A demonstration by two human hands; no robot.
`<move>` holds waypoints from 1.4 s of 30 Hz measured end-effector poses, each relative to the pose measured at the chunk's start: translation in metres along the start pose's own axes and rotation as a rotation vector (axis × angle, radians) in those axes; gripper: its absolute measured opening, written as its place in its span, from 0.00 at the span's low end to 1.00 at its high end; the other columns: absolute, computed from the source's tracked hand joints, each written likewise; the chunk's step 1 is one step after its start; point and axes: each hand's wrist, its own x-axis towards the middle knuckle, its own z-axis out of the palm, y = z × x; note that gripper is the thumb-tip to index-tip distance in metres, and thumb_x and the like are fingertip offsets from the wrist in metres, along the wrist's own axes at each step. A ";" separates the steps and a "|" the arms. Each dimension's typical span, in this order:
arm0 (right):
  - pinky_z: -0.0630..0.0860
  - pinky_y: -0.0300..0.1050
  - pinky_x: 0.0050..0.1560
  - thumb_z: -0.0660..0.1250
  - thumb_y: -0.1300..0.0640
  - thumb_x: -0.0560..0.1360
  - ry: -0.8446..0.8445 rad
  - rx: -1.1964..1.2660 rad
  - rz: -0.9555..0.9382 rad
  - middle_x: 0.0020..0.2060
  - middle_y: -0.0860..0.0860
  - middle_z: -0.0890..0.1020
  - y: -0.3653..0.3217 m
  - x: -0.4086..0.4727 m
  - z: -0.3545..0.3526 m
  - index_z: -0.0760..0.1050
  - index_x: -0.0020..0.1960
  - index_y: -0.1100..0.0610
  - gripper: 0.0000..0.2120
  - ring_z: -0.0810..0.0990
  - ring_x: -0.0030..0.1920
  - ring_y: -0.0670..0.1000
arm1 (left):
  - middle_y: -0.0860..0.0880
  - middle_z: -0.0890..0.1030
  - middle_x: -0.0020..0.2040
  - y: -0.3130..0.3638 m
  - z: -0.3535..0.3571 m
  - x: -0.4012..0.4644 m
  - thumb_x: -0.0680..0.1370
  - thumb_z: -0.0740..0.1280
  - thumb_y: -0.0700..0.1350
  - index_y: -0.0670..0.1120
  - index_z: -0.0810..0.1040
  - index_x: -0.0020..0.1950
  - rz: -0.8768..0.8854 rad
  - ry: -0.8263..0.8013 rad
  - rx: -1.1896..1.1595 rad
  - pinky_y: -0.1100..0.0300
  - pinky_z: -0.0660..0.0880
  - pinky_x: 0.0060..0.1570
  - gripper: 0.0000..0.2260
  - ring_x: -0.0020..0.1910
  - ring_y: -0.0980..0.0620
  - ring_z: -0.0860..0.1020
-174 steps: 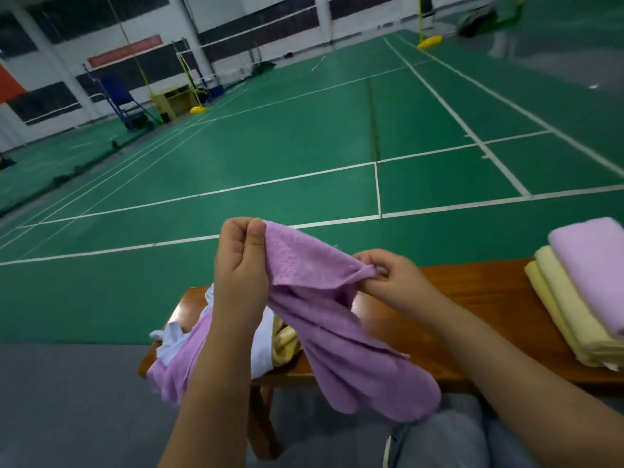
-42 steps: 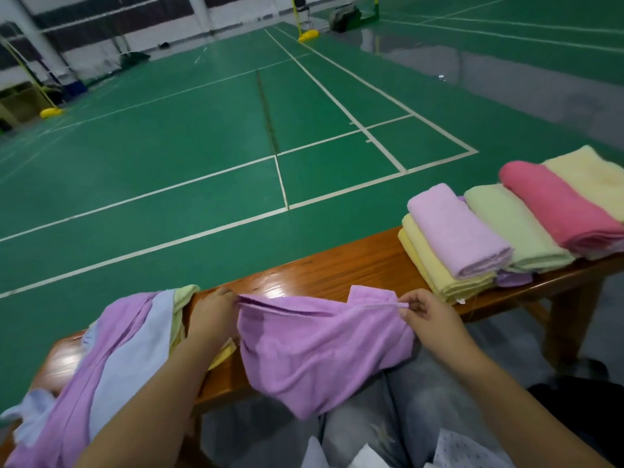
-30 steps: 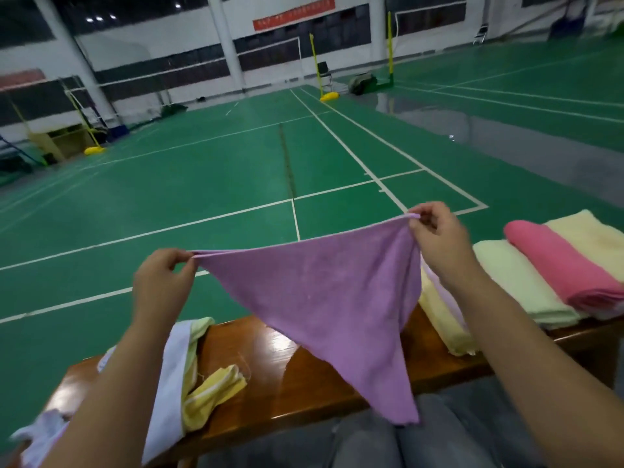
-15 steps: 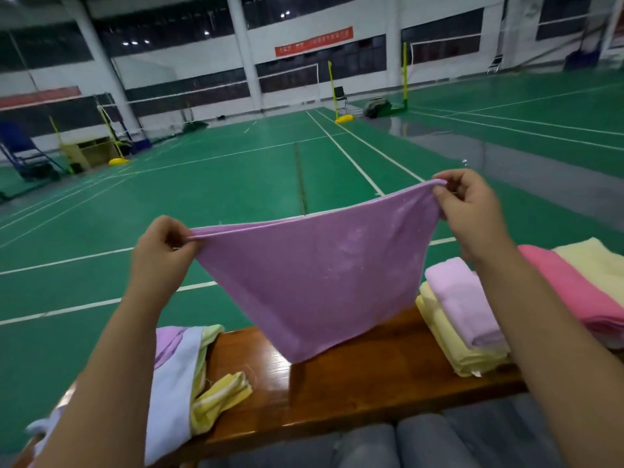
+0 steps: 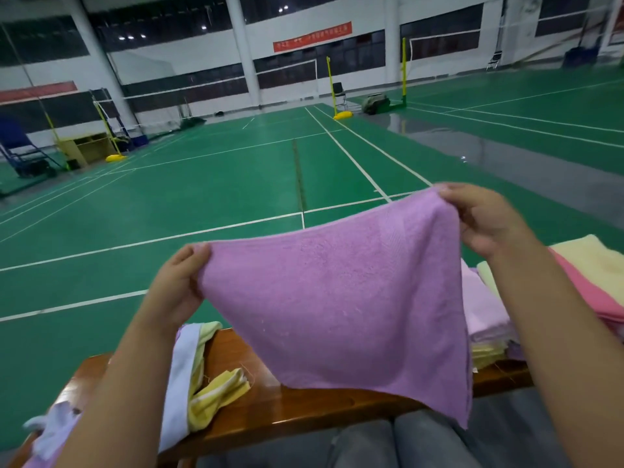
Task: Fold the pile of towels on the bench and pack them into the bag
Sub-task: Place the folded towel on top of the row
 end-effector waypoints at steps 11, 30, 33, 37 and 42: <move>0.68 0.34 0.24 0.69 0.65 0.74 0.123 -0.345 0.098 0.29 0.50 0.78 0.130 -0.048 0.025 0.78 0.47 0.61 0.03 0.71 0.23 0.43 | 0.45 0.77 0.36 -0.085 0.105 -0.059 0.79 0.67 0.43 0.38 0.75 0.46 -0.286 0.004 0.201 0.59 0.78 0.35 0.08 0.33 0.50 0.76; 0.76 0.30 0.48 0.67 0.59 0.76 -0.188 -1.012 -0.384 0.47 0.44 0.84 0.139 -0.119 0.041 0.81 0.55 0.49 0.10 0.80 0.45 0.42 | 0.41 0.85 0.42 -0.098 0.135 -0.107 0.77 0.66 0.33 0.37 0.80 0.52 -0.290 -0.099 0.174 0.54 0.81 0.49 0.06 0.43 0.46 0.84; 0.70 0.22 0.49 0.68 0.59 0.76 -0.259 -1.020 -0.401 0.51 0.45 0.83 0.142 -0.119 0.041 0.79 0.60 0.49 0.14 0.78 0.48 0.40 | 0.43 0.86 0.44 -0.097 0.131 -0.108 0.76 0.63 0.28 0.39 0.80 0.54 -0.279 -0.139 0.176 0.59 0.81 0.47 0.11 0.46 0.48 0.84; 0.68 0.20 0.47 0.71 0.62 0.73 -0.250 -0.985 -0.405 0.47 0.43 0.82 0.138 -0.113 0.040 0.79 0.56 0.51 0.13 0.76 0.48 0.36 | 0.43 0.85 0.49 -0.095 0.128 -0.107 0.75 0.60 0.24 0.40 0.79 0.57 -0.298 -0.190 0.136 0.58 0.79 0.55 0.17 0.53 0.46 0.83; 0.76 0.33 0.48 0.67 0.64 0.75 -0.226 -0.688 -0.211 0.44 0.39 0.82 0.125 -0.107 0.037 0.77 0.47 0.45 0.13 0.80 0.49 0.39 | 0.48 0.85 0.49 -0.085 0.122 -0.109 0.75 0.63 0.27 0.43 0.81 0.55 -0.178 -0.288 0.204 0.61 0.78 0.53 0.16 0.52 0.52 0.83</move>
